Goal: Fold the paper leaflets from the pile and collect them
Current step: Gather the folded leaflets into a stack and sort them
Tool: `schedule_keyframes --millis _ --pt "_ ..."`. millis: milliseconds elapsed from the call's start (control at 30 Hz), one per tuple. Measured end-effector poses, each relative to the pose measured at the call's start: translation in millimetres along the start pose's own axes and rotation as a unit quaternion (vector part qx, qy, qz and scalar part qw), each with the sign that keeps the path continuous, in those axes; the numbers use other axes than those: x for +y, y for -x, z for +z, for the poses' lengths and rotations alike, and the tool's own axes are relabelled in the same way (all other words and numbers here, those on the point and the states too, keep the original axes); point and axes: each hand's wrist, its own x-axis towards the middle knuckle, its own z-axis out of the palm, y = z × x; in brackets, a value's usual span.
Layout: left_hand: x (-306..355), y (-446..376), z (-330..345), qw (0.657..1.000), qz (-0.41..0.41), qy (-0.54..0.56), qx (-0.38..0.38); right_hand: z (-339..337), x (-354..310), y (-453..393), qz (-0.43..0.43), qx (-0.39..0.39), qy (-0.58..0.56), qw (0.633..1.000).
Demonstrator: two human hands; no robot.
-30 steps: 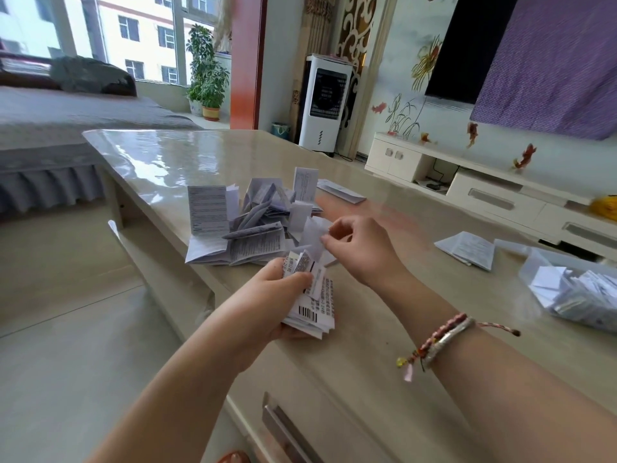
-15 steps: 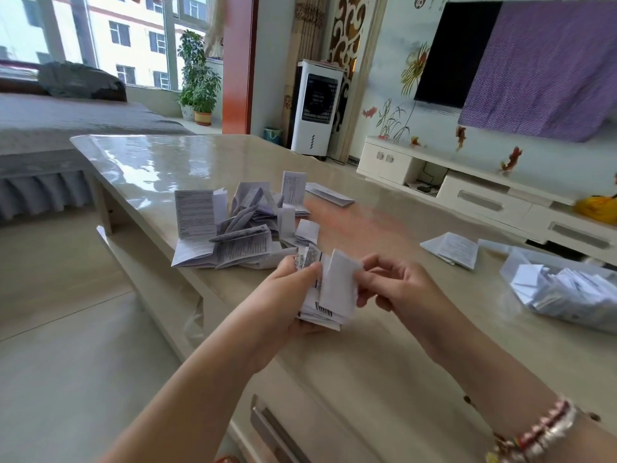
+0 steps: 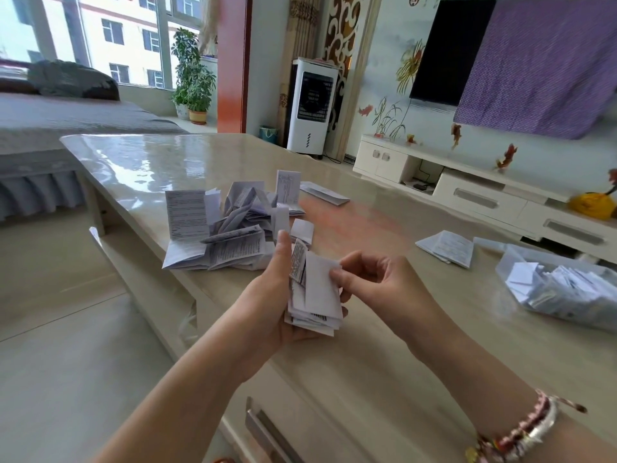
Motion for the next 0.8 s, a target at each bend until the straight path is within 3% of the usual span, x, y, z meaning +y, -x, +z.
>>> schedule_keyframes --millis 433,567,700,800 --pt "2.7 7.1 6.4 0.999 0.041 -0.024 0.014 2.2 1.2 0.7 -0.009 0.013 -0.026 1.000" --pt "5.1 6.6 -2.0 0.996 0.043 -0.018 0.071 -1.9 10.8 -19.5 0.039 0.059 -0.027 0.997" --pt "9.0 6.0 -9.2 0.992 0.039 -0.041 0.109 -4.7 33.6 -64.8 -0.066 0.100 0.200 0.972" --pt "8.9 5.4 -12.5 0.993 0.028 -0.055 0.103 -0.4 51.6 -95.4 -0.116 0.041 0.347 0.930"
